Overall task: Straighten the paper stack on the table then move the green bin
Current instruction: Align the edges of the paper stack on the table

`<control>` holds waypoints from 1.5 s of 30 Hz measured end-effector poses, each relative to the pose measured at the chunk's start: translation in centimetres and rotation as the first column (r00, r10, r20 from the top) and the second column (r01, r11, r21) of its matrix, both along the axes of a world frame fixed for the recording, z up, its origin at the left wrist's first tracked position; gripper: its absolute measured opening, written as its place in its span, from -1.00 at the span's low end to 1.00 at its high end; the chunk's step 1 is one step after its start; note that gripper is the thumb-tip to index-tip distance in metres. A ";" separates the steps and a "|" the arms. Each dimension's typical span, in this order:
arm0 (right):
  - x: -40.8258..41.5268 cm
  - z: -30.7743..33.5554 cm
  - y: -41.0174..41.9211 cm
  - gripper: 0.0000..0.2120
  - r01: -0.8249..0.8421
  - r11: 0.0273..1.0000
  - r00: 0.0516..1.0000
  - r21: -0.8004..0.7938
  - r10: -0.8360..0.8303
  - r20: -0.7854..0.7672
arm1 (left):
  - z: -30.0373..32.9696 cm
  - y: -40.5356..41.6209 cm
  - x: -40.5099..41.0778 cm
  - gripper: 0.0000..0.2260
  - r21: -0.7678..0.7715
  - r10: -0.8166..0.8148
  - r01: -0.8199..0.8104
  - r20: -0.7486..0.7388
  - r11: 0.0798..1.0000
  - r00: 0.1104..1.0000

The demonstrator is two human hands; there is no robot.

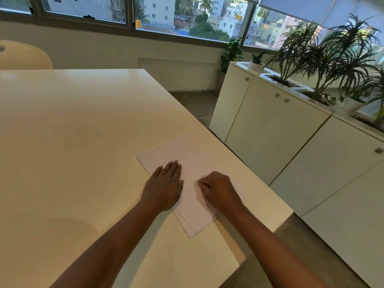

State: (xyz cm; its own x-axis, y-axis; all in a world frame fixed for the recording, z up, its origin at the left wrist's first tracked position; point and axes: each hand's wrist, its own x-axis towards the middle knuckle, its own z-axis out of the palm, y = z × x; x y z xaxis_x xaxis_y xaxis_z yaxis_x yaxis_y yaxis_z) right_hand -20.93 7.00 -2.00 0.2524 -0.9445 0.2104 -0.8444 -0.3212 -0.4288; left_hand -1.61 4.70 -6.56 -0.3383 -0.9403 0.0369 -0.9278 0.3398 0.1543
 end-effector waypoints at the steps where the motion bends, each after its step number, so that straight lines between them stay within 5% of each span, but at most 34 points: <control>1: -0.2 0.0 -0.5 -0.80 0.027 0.999 0.999 -0.017 -0.028 -0.017 | 0.0 0.0 0.0 -0.46 0.007 0.006 -0.006 0.004 1.000 1.000; 7: 1.8 -1.5 1.1 -0.83 -0.121 0.993 0.992 -0.014 0.121 -0.028 | 0.0 -0.2 0.0 -0.45 0.014 0.015 -0.016 0.025 1.000 1.000; 12: -0.4 -0.1 -1.2 -0.80 0.063 0.997 0.998 -0.045 -0.063 -0.004 | 0.1 -0.1 0.0 -0.45 0.017 0.011 -0.012 0.016 1.000 1.000; 17: 2.1 -1.1 0.6 -0.81 -0.139 0.990 0.987 -0.006 0.138 -0.081 | 0.0 -0.2 0.0 -0.45 0.008 0.009 -0.009 0.022 1.000 1.000; 22: -0.1 0.2 -1.5 -0.75 0.038 0.999 0.998 -0.017 -0.039 -0.044 | -0.1 -0.2 0.0 -0.45 0.009 0.015 -0.016 0.019 1.000 1.000; 27: 1.5 -1.2 0.5 -0.81 -0.134 0.991 0.988 0.010 0.134 -0.082 | -0.3 -0.2 -0.1 -0.45 -0.001 0.015 -0.015 0.027 1.000 1.000; 32: -0.2 0.2 -1.6 -0.80 0.038 0.999 0.999 -0.027 -0.038 -0.014 | -0.3 -0.2 -0.1 -0.45 -0.014 0.013 -0.013 0.023 1.000 1.000; 37: 1.4 -1.1 1.1 -0.82 -0.119 0.992 0.992 0.036 0.121 -0.044 | -0.4 -0.3 -0.1 -0.45 -0.014 0.018 -0.018 0.019 1.000 1.000; 42: -0.3 0.2 -1.1 -0.79 0.050 0.999 0.999 0.001 -0.050 -0.017 | -0.4 -0.3 0.0 -0.45 -0.007 0.014 -0.014 0.021 1.000 1.000; 45: 1.7 -0.8 0.3 -0.76 -0.033 0.999 0.995 -0.015 0.032 -0.090 | -0.4 -0.3 -0.1 -0.45 -0.005 0.017 -0.017 0.027 1.000 0.999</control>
State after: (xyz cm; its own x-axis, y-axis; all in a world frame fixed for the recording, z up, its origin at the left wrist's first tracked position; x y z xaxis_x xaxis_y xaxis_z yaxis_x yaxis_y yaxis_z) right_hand -19.22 7.32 -2.80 0.3013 -0.9321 0.2012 -0.8681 -0.3554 -0.3465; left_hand -1.67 4.41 -6.99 -0.3235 -0.9457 0.0325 -0.9371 0.3250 0.1275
